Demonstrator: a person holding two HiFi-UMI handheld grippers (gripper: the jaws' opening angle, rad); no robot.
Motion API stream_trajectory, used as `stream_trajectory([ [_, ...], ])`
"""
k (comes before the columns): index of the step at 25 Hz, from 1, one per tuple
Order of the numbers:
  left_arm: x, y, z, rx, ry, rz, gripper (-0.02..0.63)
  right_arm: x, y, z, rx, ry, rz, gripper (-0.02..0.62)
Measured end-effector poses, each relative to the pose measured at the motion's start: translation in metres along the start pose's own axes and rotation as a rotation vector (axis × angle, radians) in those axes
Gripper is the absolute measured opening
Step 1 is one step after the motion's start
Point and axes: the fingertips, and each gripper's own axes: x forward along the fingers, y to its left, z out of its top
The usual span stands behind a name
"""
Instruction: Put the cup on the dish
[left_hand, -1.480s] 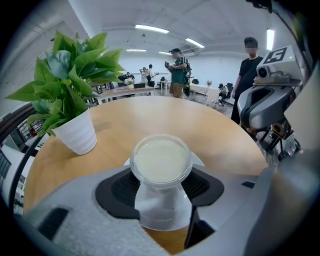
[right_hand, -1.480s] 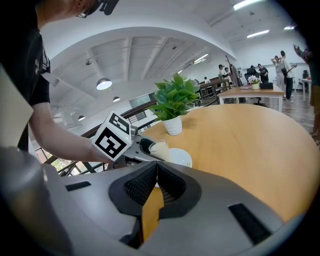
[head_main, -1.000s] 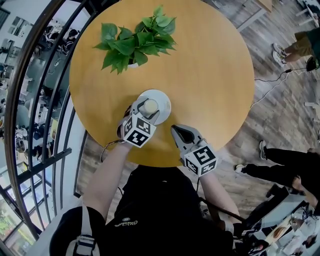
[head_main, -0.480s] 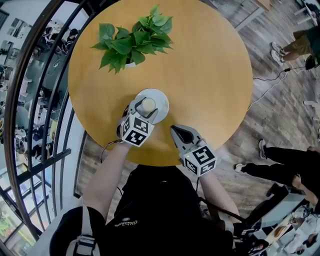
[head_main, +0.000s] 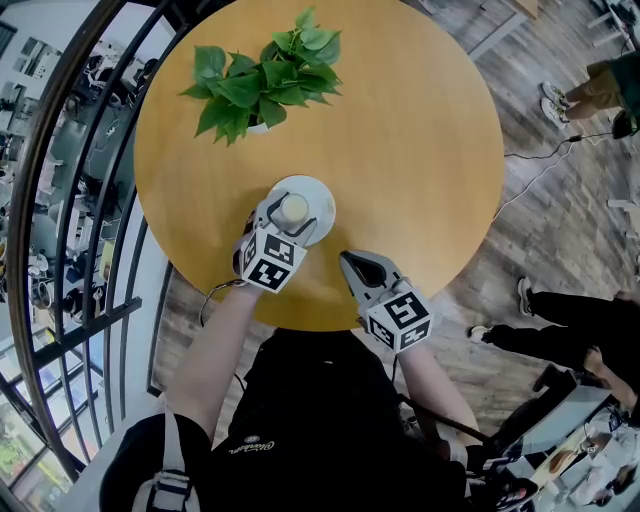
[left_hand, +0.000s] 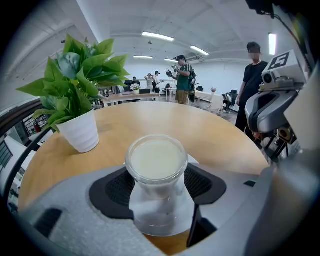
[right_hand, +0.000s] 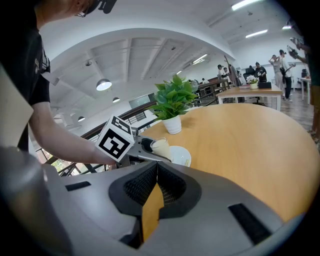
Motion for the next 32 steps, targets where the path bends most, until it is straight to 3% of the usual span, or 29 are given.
stream_trajectory([
  [18, -0.009, 0.006, 0.013, -0.007, -0.035, 0.019, 0.302, 0.001, 0.003, 0.002, -0.008, -0.003, 0.004, 0.005],
  [32, -0.064, 0.006, 0.053, -0.05, -0.164, 0.072, 0.302, -0.019, 0.013, 0.037, -0.077, -0.066, -0.004, 0.005],
])
